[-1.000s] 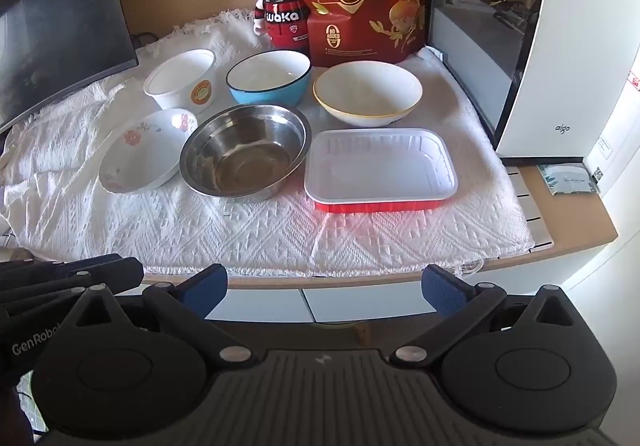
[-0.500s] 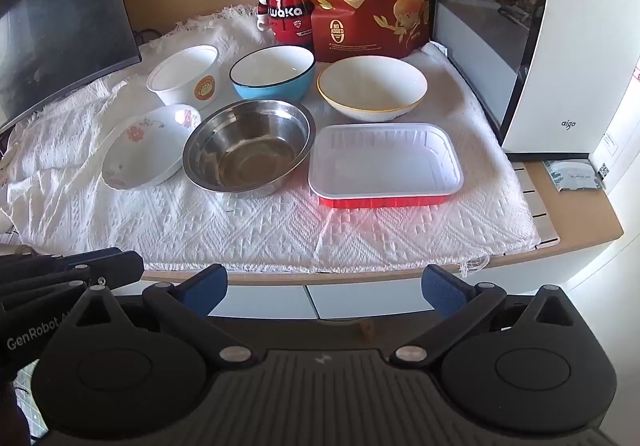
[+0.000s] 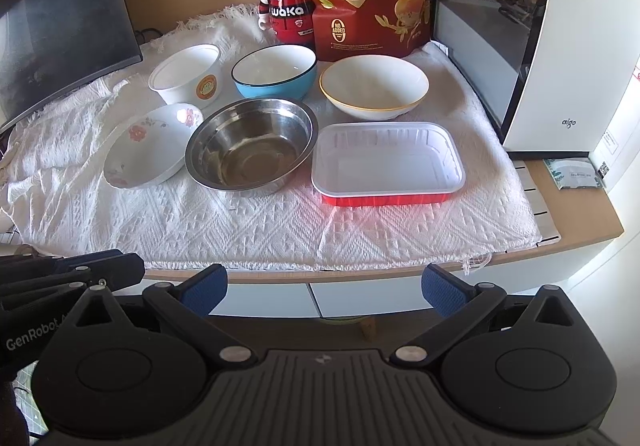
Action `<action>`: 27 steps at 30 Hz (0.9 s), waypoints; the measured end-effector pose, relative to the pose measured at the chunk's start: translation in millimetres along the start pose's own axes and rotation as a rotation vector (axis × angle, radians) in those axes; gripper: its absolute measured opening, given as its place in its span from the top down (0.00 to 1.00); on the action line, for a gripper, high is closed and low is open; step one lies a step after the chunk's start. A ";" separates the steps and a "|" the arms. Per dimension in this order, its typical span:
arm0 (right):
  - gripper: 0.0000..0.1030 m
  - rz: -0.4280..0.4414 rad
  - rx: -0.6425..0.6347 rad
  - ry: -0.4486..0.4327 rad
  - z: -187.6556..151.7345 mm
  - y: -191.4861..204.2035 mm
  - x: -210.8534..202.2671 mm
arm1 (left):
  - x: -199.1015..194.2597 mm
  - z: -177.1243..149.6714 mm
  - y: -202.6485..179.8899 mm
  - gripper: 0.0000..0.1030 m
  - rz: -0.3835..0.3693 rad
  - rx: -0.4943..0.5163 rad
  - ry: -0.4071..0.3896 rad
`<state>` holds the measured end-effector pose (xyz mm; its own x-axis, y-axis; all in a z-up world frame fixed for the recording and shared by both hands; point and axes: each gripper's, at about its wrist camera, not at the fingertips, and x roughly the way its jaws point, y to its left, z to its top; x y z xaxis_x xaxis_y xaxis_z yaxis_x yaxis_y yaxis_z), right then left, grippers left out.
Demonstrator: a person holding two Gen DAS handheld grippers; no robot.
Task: Organize plates and bowls
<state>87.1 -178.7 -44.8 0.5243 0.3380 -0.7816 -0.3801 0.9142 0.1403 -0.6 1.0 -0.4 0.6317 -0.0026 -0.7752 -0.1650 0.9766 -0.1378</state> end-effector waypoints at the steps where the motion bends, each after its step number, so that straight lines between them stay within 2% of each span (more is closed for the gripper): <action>1: 0.00 0.000 0.000 0.000 0.0 0.5 0.1 | 0.1 0.3 0.6 0.86 0.000 -0.001 0.000; 27: 0.00 -0.005 -0.003 0.014 -1.4 6.1 3.2 | 1.4 -2.7 3.1 0.86 -0.006 -0.004 0.018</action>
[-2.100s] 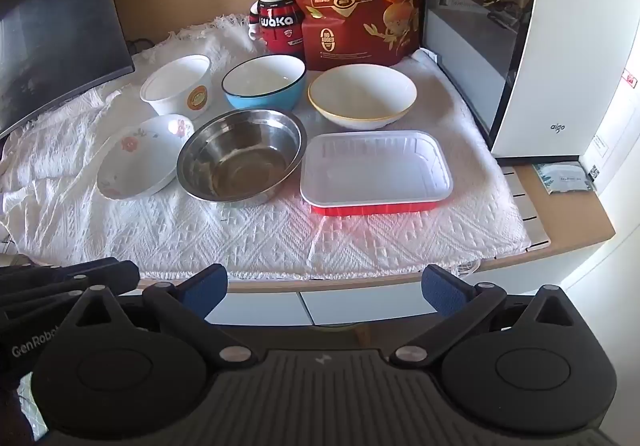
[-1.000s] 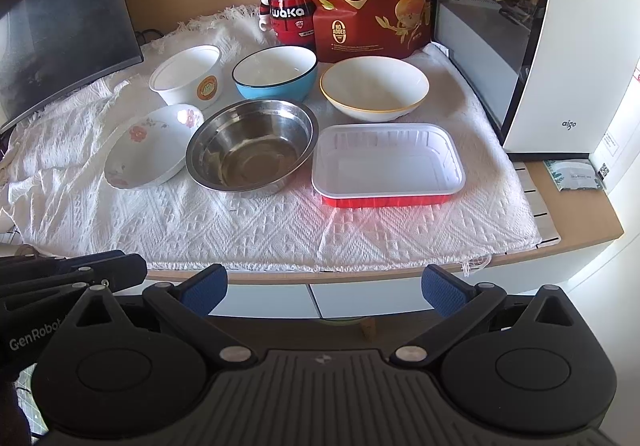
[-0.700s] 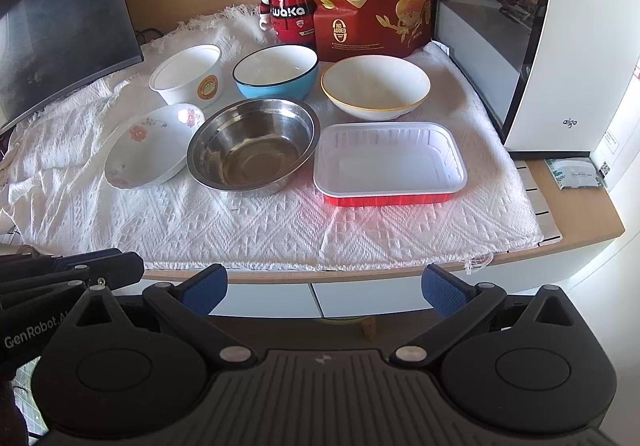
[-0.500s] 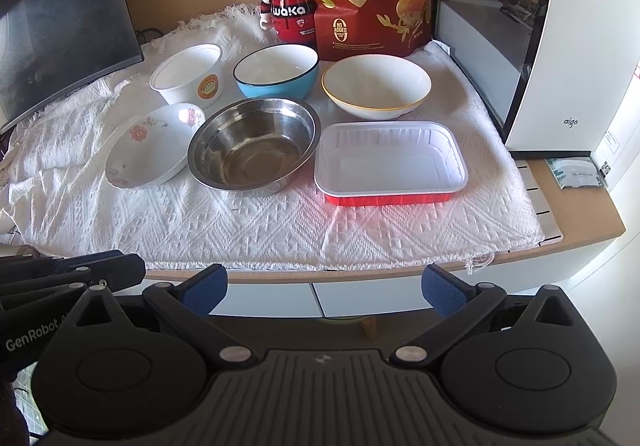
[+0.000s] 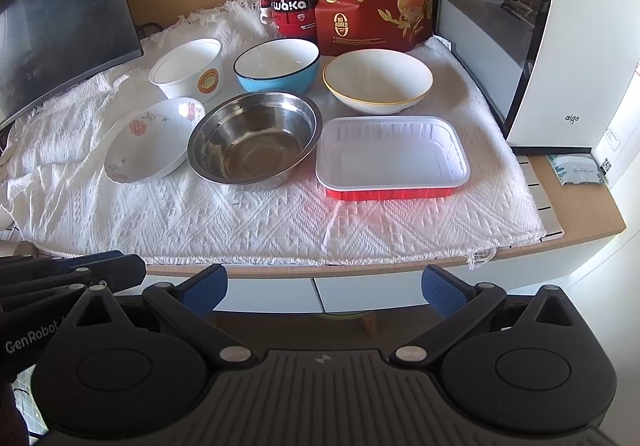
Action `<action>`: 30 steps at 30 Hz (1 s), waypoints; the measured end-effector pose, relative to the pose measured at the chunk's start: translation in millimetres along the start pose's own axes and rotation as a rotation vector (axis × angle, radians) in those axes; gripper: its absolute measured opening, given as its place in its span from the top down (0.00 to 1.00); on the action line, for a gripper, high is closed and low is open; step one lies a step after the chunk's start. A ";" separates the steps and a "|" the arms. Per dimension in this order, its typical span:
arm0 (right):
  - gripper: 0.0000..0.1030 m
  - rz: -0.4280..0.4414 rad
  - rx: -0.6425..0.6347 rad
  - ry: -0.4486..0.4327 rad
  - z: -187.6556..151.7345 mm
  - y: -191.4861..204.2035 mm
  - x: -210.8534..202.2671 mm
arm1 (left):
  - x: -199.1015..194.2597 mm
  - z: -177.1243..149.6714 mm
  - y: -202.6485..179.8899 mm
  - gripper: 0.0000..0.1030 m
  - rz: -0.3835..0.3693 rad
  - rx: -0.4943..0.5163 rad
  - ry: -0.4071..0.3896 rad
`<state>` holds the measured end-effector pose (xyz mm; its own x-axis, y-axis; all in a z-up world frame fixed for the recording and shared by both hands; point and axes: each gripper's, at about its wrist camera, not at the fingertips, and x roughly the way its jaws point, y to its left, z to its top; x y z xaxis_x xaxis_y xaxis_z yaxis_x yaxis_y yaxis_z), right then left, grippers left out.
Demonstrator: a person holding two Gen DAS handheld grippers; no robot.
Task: Organize plates and bowls
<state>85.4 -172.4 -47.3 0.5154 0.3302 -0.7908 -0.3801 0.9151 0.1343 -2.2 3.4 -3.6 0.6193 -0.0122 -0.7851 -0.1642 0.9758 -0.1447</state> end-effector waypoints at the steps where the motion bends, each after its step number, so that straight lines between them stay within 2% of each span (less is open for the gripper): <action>1: 0.00 0.000 0.000 0.000 0.1 -0.1 -0.1 | 0.1 0.7 -0.3 0.86 0.001 0.000 0.000; 20: 0.00 -0.004 0.000 -0.001 0.8 1.1 -0.1 | -2.2 -2.0 3.1 0.86 -0.001 -0.009 0.000; 30: 0.00 -0.016 0.021 -0.016 11.5 0.9 8.8 | 12.1 16.4 21.3 0.86 -0.029 -0.057 0.014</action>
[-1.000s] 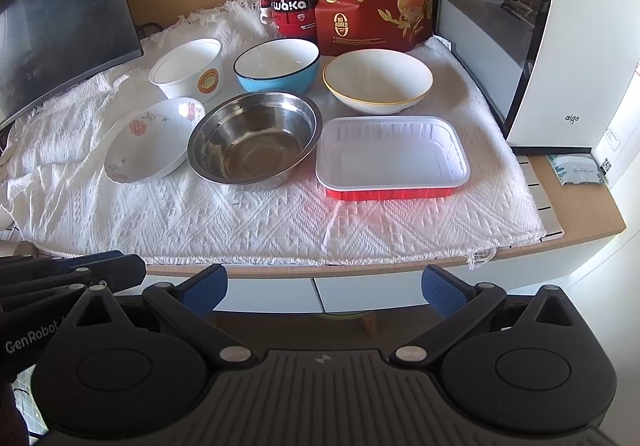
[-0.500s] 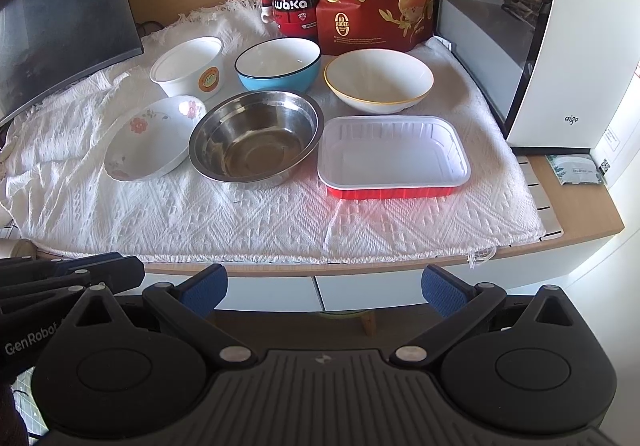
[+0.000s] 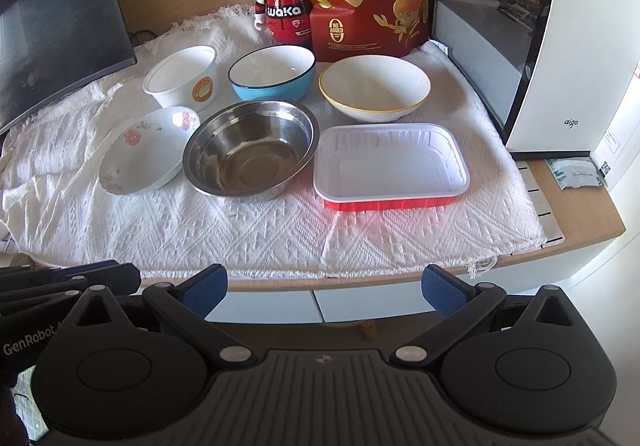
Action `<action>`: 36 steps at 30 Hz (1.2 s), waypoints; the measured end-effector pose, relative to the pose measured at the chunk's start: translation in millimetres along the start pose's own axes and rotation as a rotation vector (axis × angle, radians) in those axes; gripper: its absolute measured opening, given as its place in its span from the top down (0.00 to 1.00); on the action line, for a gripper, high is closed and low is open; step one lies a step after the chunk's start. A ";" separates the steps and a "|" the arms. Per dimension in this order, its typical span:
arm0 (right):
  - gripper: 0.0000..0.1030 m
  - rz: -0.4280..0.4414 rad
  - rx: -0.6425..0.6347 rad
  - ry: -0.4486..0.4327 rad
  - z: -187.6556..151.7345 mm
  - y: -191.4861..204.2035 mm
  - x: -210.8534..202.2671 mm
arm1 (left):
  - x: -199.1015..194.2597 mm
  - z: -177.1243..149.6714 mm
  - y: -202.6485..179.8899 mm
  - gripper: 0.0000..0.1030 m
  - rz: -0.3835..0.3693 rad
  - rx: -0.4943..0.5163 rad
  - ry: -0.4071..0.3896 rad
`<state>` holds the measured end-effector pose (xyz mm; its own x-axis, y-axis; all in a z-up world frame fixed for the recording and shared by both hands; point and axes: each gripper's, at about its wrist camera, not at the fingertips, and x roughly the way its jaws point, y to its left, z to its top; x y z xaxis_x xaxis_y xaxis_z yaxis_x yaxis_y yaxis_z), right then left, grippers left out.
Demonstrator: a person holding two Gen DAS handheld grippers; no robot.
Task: Organize plates and bowls
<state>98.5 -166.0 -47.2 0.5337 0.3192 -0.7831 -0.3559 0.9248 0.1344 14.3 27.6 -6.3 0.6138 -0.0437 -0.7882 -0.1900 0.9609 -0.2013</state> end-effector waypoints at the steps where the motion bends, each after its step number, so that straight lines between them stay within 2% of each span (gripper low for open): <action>1: 0.00 0.001 0.001 -0.006 1.9 0.5 1.5 | 2.0 3.3 5.6 0.86 -0.016 -0.016 -0.004; 5: 0.00 0.024 0.011 -0.081 13.9 5.1 9.7 | 14.6 18.3 39.5 0.86 -0.104 -0.112 -0.060; 8: 0.00 0.035 0.035 -0.131 27.3 11.8 21.9 | 28.0 31.0 64.8 0.86 -0.110 -0.158 -0.099; 10: 0.00 0.047 0.055 -0.133 37.9 16.7 32.8 | 42.0 43.1 81.2 0.86 -0.122 -0.174 -0.087; 14: 0.00 0.082 0.089 -0.114 58.1 29.2 53.5 | 75.9 67.5 117.1 0.86 -0.234 -0.193 -0.017; 15: 0.00 0.075 0.085 -0.108 63.7 34.5 59.3 | 84.1 71.6 124.1 0.86 -0.243 -0.198 0.009; 18: 0.00 0.014 0.075 -0.075 82.4 52.3 77.1 | 102.5 85.4 134.4 0.86 -0.231 -0.131 0.080; 20: 0.00 0.025 0.089 -0.073 93.0 59.0 81.5 | 107.9 92.7 137.7 0.86 -0.238 -0.070 0.090; 22: 0.00 0.050 0.103 -0.115 99.3 63.8 77.3 | 113.4 97.2 141.1 0.86 -0.254 -0.027 0.090; 24: 0.00 0.004 0.066 -0.161 102.8 68.5 77.3 | 123.3 102.0 142.9 0.86 -0.249 -0.028 0.118; 26: 0.00 -0.123 0.025 -0.132 105.2 69.2 90.1 | 131.0 104.5 144.9 0.86 -0.248 -0.064 0.147; 27: 0.00 -0.152 0.035 -0.114 106.0 64.1 96.5 | 133.1 104.7 145.6 0.86 -0.255 -0.084 0.150; 28: 0.00 -0.137 0.050 -0.094 106.7 56.8 102.1 | 134.9 104.9 145.9 0.86 -0.263 -0.103 0.147; 31: 0.00 -0.005 0.054 -0.047 108.8 36.0 114.1 | 143.6 105.8 141.5 0.86 -0.267 -0.144 0.125; 34: 0.00 0.079 -0.049 -0.092 110.5 26.0 124.8 | 144.5 104.0 132.3 0.86 -0.212 -0.207 0.093; 36: 0.00 0.096 -0.141 -0.115 113.3 22.3 131.2 | 140.0 101.6 125.2 0.86 -0.191 -0.260 0.079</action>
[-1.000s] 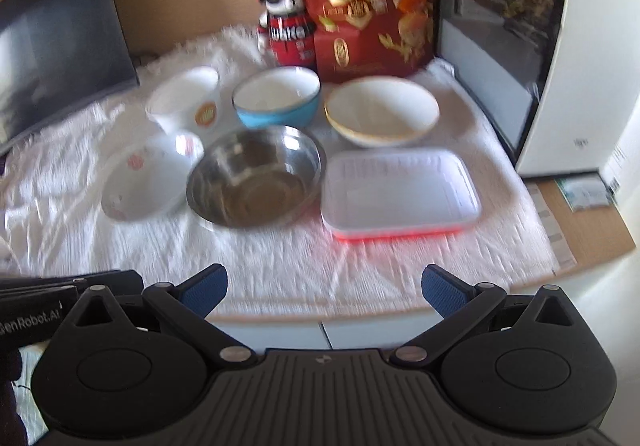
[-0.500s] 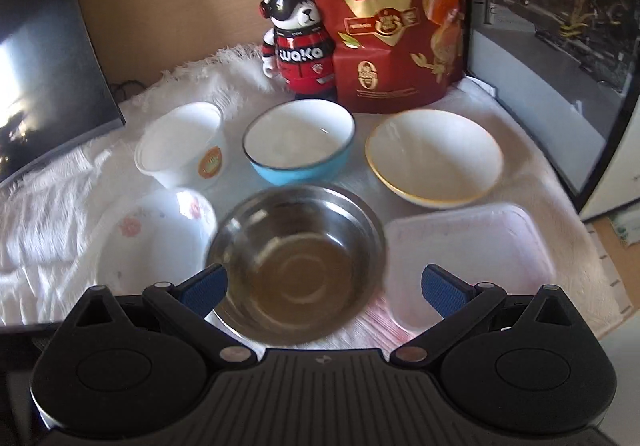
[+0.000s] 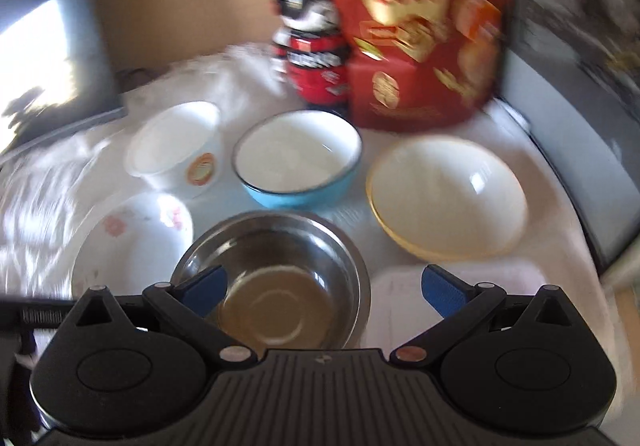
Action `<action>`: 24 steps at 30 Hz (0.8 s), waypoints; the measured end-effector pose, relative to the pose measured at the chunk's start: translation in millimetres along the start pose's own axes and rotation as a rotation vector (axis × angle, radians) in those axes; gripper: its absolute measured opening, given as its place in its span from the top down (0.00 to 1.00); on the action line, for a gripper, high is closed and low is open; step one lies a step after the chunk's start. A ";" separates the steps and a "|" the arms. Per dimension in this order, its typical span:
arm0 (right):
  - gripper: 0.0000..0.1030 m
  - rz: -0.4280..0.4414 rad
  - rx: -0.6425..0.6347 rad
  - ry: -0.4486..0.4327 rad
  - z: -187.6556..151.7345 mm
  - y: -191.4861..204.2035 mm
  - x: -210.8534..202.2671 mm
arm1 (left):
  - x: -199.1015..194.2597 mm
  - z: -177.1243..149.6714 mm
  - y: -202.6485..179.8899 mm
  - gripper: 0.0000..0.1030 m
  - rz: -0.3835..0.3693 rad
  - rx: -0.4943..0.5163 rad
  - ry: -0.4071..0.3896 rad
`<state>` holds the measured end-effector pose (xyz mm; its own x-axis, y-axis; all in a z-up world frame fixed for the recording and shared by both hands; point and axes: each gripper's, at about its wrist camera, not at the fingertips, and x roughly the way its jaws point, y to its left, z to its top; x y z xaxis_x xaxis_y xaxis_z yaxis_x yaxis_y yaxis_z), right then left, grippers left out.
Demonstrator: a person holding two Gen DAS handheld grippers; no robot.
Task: Organize plates and bowls
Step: 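Move left gripper to the steel bowl rim while right gripper grips its opposite rim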
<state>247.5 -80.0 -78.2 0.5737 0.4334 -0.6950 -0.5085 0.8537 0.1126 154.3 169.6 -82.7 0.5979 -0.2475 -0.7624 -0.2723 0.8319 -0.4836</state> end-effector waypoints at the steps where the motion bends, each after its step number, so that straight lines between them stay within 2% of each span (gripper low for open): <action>1: 0.00 0.014 -0.030 -0.004 1.6 -3.6 3.0 | -1.9 -2.9 -4.2 0.86 -0.002 0.007 -0.012; 3: 0.00 0.077 -0.061 0.006 4.8 -10.5 11.0 | -4.4 -8.7 -9.9 0.86 0.027 0.015 -0.048; 8: 0.00 0.237 -0.130 0.064 12.8 -17.9 28.0 | -0.2 -20.6 -5.4 0.86 0.091 -0.117 -0.061; 10: 0.07 0.265 -0.170 0.079 14.5 -14.8 34.9 | -1.1 -25.1 -4.5 0.86 0.093 -0.149 -0.074; 13: 0.19 0.286 -0.219 0.111 14.5 -11.5 48.8 | -1.5 -29.0 -4.6 0.86 0.059 -0.199 -0.095; 15: 0.26 0.306 -0.232 0.145 15.9 -13.2 59.0 | 0.3 -30.5 -9.7 0.86 0.066 -0.195 -0.102; 19: 0.27 0.297 -0.242 0.161 19.9 -15.0 67.8 | 5.6 -32.3 -14.3 0.86 0.117 -0.198 -0.099; 24: 0.27 0.277 -0.296 0.164 27.4 -11.1 77.6 | 12.5 -31.1 -16.3 0.86 0.137 -0.212 -0.102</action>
<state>315.3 -47.9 -113.9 0.2926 0.5624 -0.7734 -0.8044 0.5821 0.1189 142.8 137.5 -97.7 0.6148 -0.0793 -0.7847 -0.5014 0.7287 -0.4665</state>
